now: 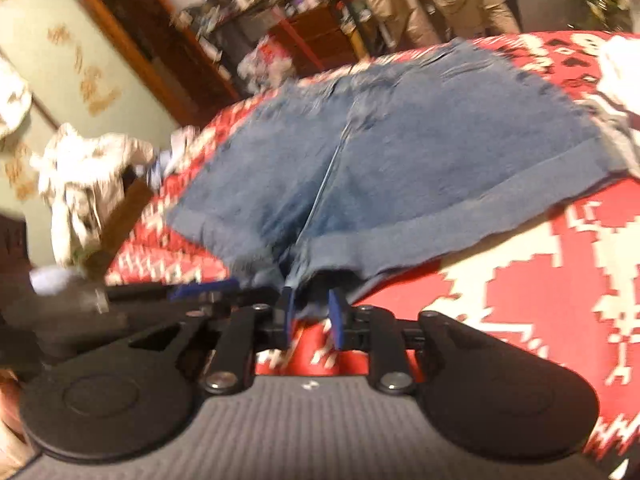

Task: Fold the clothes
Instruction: 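Pull the hems with both grippers to straighten the shorts flat, then release, then grasp the shorts' crotch seam with the left gripper while the right gripper pinches the leg hem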

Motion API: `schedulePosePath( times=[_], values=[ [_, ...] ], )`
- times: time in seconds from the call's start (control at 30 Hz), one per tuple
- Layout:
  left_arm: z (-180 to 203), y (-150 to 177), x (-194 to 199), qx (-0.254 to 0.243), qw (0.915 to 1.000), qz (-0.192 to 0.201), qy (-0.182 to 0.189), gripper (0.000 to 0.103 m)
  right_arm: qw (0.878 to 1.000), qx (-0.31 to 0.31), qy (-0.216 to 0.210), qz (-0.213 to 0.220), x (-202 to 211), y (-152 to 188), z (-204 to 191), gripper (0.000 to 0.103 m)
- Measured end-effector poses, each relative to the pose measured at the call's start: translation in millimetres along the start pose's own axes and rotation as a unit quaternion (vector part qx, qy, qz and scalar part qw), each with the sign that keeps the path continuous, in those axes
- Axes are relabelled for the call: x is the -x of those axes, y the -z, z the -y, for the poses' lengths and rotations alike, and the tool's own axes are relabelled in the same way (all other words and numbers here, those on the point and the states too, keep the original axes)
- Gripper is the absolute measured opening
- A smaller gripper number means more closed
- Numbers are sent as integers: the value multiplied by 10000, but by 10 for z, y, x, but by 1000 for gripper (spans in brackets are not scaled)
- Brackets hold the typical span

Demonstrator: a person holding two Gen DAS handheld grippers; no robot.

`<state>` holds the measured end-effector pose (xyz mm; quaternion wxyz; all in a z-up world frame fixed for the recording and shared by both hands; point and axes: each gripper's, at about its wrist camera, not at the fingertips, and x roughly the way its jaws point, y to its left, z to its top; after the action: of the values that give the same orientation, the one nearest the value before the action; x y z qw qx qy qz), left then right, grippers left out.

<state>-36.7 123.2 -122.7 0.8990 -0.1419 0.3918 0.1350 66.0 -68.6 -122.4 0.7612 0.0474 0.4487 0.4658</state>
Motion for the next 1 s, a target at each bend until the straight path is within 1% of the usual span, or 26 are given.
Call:
schedulePosePath(
  times=[0.03, 0.1, 0.13, 0.2, 0.27, 0.3, 0.37, 0.43, 0.5, 0.53, 0.57, 0.6, 0.63, 0.67, 0.7, 0.73, 0.77, 0.83, 0.9, 0.97, 1.0],
  values=[
    [40, 9, 16, -133, 9999, 85, -32, 46, 9999, -111, -20, 102, 56, -31, 45, 27],
    [139, 38, 34, -464, 9985, 249, -151, 56, 9992, -281, 63, 272, 141, -87, 164, 31],
    [186, 54, 31, -598, 9976, 285, -210, 58, 9986, -366, 107, 357, 183, -115, 223, 33],
    [258, 76, 1, -755, 9963, 293, -297, 61, 9972, -590, 171, 433, 206, -151, 328, 34],
    [298, 76, -47, -828, 9952, 299, -429, 61, 9964, -682, 208, 468, 201, -172, 378, 34],
    [299, 61, -76, -772, 9953, 318, -495, 58, 9959, -725, 227, 485, 198, -183, 401, 34],
    [292, 39, -127, -662, 9955, 328, -585, 57, 9959, -687, 254, 525, 201, -198, 409, 34],
    [294, 50, -194, -660, 9947, 294, -727, 54, 9955, -664, 309, 594, 230, -221, 429, 34],
    [290, 70, -275, -684, 9937, 176, -876, 46, 9941, -685, 451, 715, 304, -264, 489, 34],
    [270, 76, -294, -636, 9941, 122, -866, 42, 9930, -680, 559, 788, 334, -299, 519, 34],
    [246, 74, -297, -570, 9949, 106, -821, 32, 9913, -634, 745, 884, 405, -344, 577, 34],
    [234, 70, -282, -536, 9949, 133, -841, 13, 9890, -586, 937, 982, 480, -389, 637, 34],
    [221, 66, -267, -501, 9949, 160, -860, 10, 9853, -433, 1281, 1045, 527, -424, 682, 34],
    [209, 62, -252, -467, 9948, 187, -880, 9, 9800, -273, 1635, 1104, 573, -457, 725, 34],
    [200, 60, -239, -436, 9948, 208, -893, 8, 9704, -51, 2142, 1113, 590, -472, 767, 34],
    [202, 63, -236, -416, 9951, 197, -879, 8, 9611, 105, 2535, 1089, 602, -476, 827, 34],
    [198, 59, -242, -392, 9954, 169, -863, 8, 9543, 159, 2797, 1040, 590, -479, 905, 33],
    [193, 51, -248, -356, 9958, 130, -837, 8, 9575, -191, 2712, 966, 549, -493, 1109, 27],
    [202, 55, -249, -376, 9957, 119, -837, 8, 9601, -496, 2595, 921, 498, -515, 1279, 26],
    [210, 60, -252, -398, 9956, 109, -843, 8, 9586, -458, 2641, 961, 441, -547, 1329, 26],
    [210, 61, -254, -391, 9956, 103, -841, 8, 9602, -444, 2591, 946, 407, -559, 1370, 26]
  ],
)
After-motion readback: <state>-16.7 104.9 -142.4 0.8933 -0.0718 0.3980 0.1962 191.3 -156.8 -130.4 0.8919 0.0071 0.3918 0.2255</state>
